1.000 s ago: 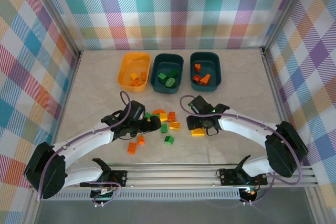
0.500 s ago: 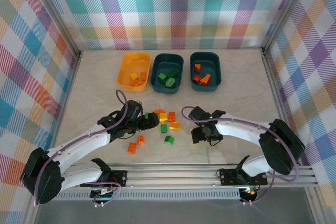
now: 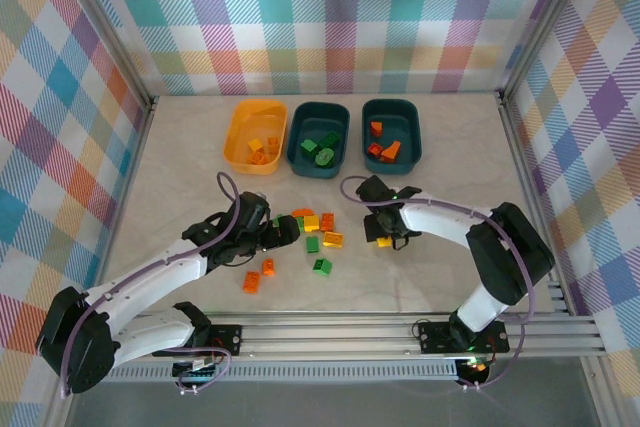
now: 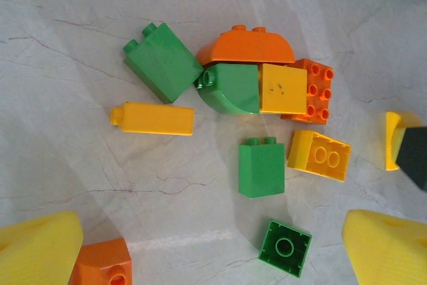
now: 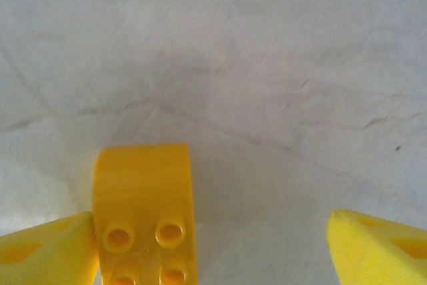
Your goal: Sort the legos into containers by color
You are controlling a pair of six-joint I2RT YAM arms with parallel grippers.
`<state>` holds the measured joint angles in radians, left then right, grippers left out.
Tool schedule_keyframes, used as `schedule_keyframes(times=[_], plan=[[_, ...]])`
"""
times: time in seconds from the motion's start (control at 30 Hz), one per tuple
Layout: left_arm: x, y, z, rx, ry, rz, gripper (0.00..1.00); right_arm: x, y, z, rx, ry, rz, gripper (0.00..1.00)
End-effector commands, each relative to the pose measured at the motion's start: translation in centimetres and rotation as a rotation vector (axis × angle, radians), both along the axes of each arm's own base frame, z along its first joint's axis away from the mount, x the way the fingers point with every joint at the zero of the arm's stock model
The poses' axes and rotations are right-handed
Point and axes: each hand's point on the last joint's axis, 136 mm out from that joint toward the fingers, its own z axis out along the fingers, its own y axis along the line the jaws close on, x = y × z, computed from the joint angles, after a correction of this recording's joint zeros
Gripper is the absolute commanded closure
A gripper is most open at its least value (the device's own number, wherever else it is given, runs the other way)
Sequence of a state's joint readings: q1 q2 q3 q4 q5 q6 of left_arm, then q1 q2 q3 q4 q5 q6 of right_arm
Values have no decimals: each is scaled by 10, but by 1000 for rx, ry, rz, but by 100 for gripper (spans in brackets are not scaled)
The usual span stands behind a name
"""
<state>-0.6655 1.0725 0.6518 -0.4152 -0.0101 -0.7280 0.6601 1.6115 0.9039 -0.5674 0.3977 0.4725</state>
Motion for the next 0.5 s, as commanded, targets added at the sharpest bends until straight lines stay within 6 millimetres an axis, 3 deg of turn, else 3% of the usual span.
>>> schedule_keyframes(times=[0.0,0.17,0.33,0.4,0.47], plan=[[1,1,4,18,-9,-2,0,12,15,-1,82,-1,54,18],[2,-1,3,21,-2,-6,0,-3,24,-16,171,69,31,30],[3,0,4,29,-6,-5,0,-11,24,-23,197,82,19,57],[4,1,6,35,-10,-1,0,-8,25,-19,199,72,21,69],[6,6,11,47,-20,19,0,-4,28,-10,216,47,27,76]])
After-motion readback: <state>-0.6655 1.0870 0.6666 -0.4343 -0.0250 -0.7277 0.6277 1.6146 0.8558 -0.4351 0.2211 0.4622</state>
